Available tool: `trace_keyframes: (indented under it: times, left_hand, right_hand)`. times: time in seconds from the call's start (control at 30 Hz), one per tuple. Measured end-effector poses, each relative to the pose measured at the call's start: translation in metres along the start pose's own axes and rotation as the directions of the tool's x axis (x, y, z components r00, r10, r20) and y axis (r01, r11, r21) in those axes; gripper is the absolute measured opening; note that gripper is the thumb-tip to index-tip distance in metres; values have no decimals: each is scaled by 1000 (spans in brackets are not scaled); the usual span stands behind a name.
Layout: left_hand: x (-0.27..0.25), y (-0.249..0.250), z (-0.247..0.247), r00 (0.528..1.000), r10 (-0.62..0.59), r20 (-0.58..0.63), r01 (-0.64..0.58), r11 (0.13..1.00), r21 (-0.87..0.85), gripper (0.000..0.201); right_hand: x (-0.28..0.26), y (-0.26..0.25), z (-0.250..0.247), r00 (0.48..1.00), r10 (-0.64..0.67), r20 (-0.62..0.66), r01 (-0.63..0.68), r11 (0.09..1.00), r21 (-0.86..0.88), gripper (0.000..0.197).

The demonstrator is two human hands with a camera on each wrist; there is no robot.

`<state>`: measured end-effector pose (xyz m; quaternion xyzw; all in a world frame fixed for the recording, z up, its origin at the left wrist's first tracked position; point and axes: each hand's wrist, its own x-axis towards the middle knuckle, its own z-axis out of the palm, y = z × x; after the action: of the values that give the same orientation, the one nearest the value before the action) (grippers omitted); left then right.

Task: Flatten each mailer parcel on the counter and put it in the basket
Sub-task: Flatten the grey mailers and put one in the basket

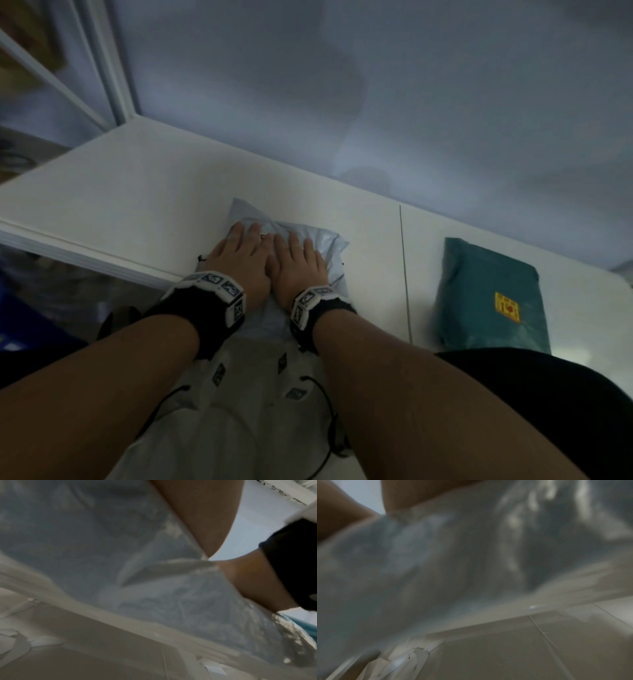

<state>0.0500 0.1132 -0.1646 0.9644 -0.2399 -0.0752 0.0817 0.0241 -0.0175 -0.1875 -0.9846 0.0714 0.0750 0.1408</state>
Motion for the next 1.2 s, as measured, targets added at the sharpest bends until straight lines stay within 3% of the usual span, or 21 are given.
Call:
trace_keyframes:
  times: [0.17, 0.37, 0.6, 0.7, 0.77, 0.83, 0.9, 1.0, 1.2]
  left_hand:
    - [-1, -1, -3, 999, 1, 52, -2, 1000, 22, 68]
    - [-3, -2, -3, 1000, 20, 20, -20, 999, 26, 71]
    - [-4, 2, -9, 998, 6, 56, -7, 1000, 10, 74]
    - [-3, 1, -9, 997, 14, 70, -17, 999, 36, 78]
    - [-2, 0, -9, 997, 11, 79, -14, 999, 35, 80]
    - [0, 0, -8, 997, 5, 74, -6, 1000, 21, 82]
    - [0, 1, -7, 998, 6, 63, -7, 1000, 18, 79]
    - [-1, 2, -9, 997, 15, 80, -15, 1000, -1, 69]
    - [-6, 2, -14, 996, 16, 89, -16, 1000, 0, 68]
  right_hand:
    - [-5, 17, -11, 997, 63, 35, -61, 996, -61, 65]
    - [-16, 37, -14, 994, 102, 25, -100, 993, -61, 67]
    - [-4, 25, -33, 977, 173, 120, -158, 979, -125, 67]
    - [10, 7, -48, 996, 90, 9, -88, 988, -130, 54]
    - [23, -9, -50, 997, -67, 48, 73, 985, -154, 54]
    - [35, -16, -39, 987, -102, 123, 120, 982, -148, 61]
    - [37, -13, -26, 985, -47, 167, 64, 993, -100, 69]
    - [31, 3, -15, 980, 40, 197, -27, 997, -71, 63]
    - [26, 27, -29, 972, 164, 168, -155, 986, -67, 69]
